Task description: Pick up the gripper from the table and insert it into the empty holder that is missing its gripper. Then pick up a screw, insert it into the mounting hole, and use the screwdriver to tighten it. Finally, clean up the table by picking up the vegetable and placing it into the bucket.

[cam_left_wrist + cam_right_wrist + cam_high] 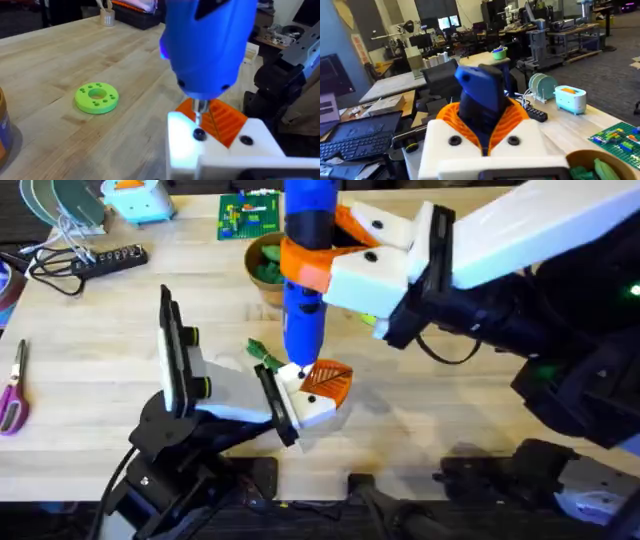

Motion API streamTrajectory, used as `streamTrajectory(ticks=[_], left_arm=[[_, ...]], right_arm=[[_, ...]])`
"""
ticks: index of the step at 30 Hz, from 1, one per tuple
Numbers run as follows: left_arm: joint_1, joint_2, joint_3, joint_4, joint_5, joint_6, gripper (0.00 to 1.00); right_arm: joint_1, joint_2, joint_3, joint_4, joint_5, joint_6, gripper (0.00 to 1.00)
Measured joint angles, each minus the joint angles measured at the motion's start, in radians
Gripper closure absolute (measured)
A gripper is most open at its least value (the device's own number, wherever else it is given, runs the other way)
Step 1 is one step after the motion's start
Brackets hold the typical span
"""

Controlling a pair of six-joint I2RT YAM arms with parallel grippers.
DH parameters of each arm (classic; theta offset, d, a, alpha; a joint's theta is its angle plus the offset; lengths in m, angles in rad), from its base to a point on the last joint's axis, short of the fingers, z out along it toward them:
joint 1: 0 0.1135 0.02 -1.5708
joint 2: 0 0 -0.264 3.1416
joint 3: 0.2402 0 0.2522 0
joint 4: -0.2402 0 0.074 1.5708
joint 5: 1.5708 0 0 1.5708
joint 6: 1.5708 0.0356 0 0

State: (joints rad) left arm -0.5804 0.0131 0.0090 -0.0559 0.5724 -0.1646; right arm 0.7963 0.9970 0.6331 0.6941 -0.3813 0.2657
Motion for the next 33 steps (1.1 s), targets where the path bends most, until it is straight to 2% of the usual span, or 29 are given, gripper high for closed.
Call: streamTrajectory(ticks=[12,33], left_arm=[[0.000,0.000,0.000,-0.001,0.000,0.000,0.989],[0.000,0.000,0.000,0.000,0.000,0.000,0.989]], right_arm=[[0.035,0.036,0.004,0.002,0.001,0.001,0.976],[0.035,0.043,0.008,0.030,0.007,-0.001,0.976]])
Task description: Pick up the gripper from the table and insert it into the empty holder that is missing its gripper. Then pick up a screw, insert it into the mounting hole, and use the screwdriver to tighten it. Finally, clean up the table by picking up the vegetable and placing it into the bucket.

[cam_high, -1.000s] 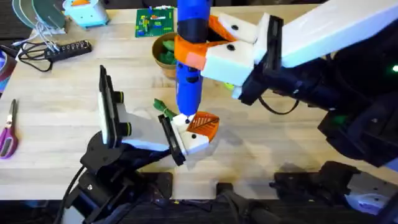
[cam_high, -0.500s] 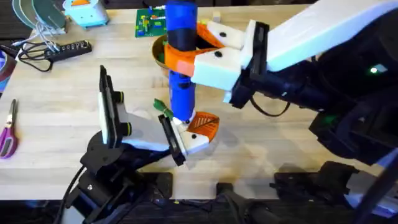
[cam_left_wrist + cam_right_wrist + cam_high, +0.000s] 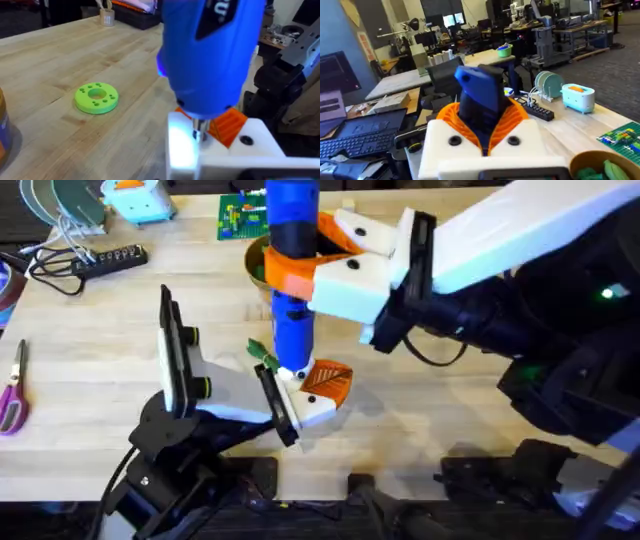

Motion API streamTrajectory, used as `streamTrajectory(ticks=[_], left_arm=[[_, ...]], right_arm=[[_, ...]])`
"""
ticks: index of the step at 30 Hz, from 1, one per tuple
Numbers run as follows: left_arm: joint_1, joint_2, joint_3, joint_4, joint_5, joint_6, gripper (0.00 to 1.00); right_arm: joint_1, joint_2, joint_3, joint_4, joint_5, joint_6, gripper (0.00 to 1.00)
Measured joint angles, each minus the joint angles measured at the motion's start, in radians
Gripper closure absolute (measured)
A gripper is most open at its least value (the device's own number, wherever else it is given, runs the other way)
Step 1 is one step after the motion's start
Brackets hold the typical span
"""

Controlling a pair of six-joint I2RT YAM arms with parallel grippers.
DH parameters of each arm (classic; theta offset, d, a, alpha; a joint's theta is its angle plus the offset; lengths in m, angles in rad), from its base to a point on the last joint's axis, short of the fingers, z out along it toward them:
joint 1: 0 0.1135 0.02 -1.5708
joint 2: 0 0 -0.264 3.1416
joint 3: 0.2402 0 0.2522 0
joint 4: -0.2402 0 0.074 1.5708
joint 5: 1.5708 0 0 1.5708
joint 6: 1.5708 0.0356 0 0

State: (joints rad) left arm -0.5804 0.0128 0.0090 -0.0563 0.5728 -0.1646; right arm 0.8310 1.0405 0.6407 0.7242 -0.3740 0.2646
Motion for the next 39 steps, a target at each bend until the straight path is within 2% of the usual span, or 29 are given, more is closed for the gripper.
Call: streamTrajectory(ticks=[39], left_arm=[[0.000,0.000,0.000,0.000,0.000,0.000,0.989]], right_arm=[[-0.003,-0.033,0.028,-0.118,0.003,-0.056,0.976]])
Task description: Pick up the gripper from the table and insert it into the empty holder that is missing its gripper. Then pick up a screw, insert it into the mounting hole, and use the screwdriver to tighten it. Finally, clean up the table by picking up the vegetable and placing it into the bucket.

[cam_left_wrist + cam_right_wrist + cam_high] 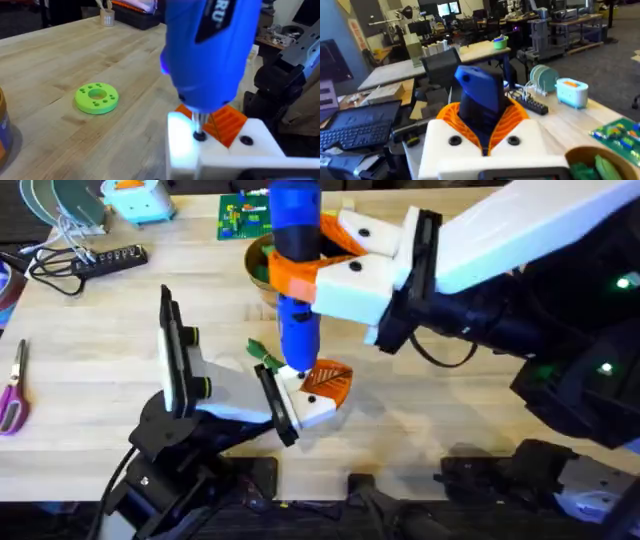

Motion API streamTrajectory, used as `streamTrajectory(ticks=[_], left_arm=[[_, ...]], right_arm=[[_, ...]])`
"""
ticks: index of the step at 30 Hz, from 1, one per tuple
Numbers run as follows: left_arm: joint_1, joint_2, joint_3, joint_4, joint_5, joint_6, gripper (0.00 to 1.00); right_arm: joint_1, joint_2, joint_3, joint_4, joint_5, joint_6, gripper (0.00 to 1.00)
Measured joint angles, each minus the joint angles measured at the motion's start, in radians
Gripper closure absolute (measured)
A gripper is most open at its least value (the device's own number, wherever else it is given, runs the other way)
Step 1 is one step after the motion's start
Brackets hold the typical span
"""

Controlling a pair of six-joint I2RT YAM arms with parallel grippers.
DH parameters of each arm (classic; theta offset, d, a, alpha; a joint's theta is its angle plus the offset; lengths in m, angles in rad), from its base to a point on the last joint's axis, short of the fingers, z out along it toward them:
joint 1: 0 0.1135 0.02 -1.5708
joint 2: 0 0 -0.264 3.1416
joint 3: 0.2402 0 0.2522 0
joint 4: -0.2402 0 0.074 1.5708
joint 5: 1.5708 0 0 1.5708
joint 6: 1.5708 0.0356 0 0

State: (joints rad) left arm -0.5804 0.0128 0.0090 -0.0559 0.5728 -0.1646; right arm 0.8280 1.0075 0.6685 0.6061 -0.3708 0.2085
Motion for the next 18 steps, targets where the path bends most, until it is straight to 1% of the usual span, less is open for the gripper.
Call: streamTrajectory(ticks=[3,9,11,14,17,18], left_arm=[[0.000,0.000,0.000,0.000,0.000,0.000,0.989],[0.000,0.000,0.000,0.000,0.000,0.000,0.989],[0.000,0.000,0.000,0.000,0.000,0.000,0.989],[0.000,0.000,0.000,0.000,0.000,0.000,0.989],[0.000,0.000,0.000,0.000,0.000,0.000,0.989],[0.000,0.000,0.000,0.000,0.000,0.000,0.989]], right_arm=[[0.000,0.000,0.000,0.044,0.000,0.001,0.976],[-0.007,-0.019,0.000,0.192,0.000,0.000,0.976],[-0.025,-0.034,0.005,0.194,-0.001,-0.006,0.976],[-0.094,-0.049,0.017,0.067,-0.004,-0.073,0.976],[-0.201,-0.038,0.022,-0.140,0.000,-0.209,0.976],[-0.244,-0.030,0.027,-0.231,0.009,-0.269,0.976]])
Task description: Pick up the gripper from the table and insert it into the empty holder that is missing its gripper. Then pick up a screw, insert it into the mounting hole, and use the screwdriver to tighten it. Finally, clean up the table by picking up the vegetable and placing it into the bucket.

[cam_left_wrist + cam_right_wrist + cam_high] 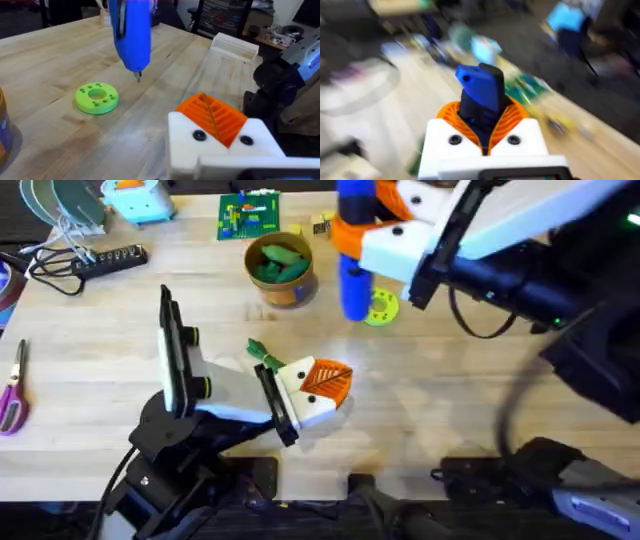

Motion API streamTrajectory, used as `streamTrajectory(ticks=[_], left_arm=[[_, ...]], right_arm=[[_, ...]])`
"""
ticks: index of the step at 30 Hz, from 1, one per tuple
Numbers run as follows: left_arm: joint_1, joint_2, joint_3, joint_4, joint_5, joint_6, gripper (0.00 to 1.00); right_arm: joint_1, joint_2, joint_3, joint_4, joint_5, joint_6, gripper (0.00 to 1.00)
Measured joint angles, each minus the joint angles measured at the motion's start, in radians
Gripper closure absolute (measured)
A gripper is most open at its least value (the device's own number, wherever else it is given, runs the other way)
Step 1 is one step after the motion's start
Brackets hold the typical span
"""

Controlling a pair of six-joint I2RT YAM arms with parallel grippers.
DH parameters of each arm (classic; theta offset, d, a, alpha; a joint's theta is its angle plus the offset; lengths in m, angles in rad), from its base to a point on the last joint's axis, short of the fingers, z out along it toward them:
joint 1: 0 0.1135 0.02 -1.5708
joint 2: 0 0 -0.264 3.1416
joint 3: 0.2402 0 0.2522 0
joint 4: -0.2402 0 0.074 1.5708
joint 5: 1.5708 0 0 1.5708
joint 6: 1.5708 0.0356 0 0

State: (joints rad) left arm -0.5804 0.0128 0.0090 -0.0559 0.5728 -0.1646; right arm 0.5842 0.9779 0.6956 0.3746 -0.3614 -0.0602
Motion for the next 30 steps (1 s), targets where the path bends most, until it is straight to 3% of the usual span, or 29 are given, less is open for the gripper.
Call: streamTrajectory(ticks=[5,12,19,23,28,29,30], left_arm=[[0.000,0.000,0.000,0.000,0.000,0.000,0.989],[0.000,0.000,0.000,0.000,0.000,0.000,0.989],[0.000,0.000,0.000,0.000,0.000,0.000,0.989],[0.000,0.000,0.000,0.000,0.000,0.000,0.989],[0.000,0.000,0.000,0.000,0.000,0.000,0.989],[0.000,0.000,0.000,0.000,0.000,0.000,0.989],[0.000,0.000,0.000,0.000,0.000,0.000,0.989]], right_arm=[[-0.177,0.070,0.058,-0.321,0.141,-0.315,0.976],[-0.297,0.255,0.114,-0.318,0.382,-0.830,0.976],[-0.299,0.551,0.119,-0.304,0.426,-1.287,0.976],[-0.299,0.665,0.119,-0.240,0.460,-1.406,0.976],[-0.299,0.714,0.119,-0.237,0.489,-1.459,0.976],[-0.299,0.714,0.119,-0.235,0.492,-1.457,0.967],[-0.299,0.715,0.120,-0.237,0.494,-1.451,0.885]])
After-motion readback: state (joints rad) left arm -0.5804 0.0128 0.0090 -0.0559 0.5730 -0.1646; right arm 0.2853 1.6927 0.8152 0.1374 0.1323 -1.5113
